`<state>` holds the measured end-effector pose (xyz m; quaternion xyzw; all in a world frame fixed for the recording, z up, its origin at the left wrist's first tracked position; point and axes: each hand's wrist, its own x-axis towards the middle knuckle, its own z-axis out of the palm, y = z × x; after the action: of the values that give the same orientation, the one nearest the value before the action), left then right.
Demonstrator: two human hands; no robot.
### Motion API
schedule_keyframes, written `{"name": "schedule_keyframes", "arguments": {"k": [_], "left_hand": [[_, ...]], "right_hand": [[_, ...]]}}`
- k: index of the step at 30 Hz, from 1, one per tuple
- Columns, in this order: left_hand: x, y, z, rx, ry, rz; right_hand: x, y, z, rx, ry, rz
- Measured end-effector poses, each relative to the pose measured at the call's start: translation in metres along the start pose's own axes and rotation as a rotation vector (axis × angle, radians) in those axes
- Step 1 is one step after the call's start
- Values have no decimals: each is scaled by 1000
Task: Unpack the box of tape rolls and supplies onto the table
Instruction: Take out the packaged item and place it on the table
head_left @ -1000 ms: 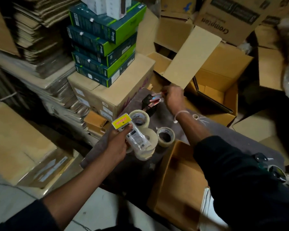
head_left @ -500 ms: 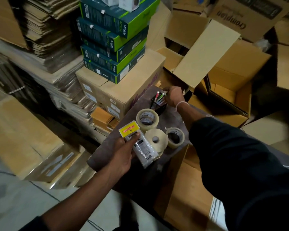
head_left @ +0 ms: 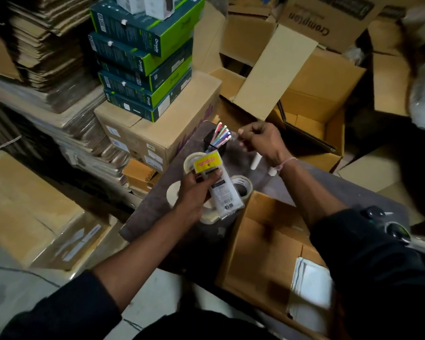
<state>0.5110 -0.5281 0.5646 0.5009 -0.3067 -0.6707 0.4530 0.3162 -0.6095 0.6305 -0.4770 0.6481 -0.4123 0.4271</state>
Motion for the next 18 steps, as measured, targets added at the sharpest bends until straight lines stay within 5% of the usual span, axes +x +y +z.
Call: {"name": "schedule_keyframes", "arguments": {"k": [5,11,18], "left_hand": [[-16,13,47,245,-181,215],[-36,6,104,494,-405,353],[-67,-34,179,615,-484,310]], "right_hand": [[-69,-9,-54,1,-150,-4],[-125,-1,-127,-83,-141,-87],[-176,29,-223,-102,182,-89]]}}
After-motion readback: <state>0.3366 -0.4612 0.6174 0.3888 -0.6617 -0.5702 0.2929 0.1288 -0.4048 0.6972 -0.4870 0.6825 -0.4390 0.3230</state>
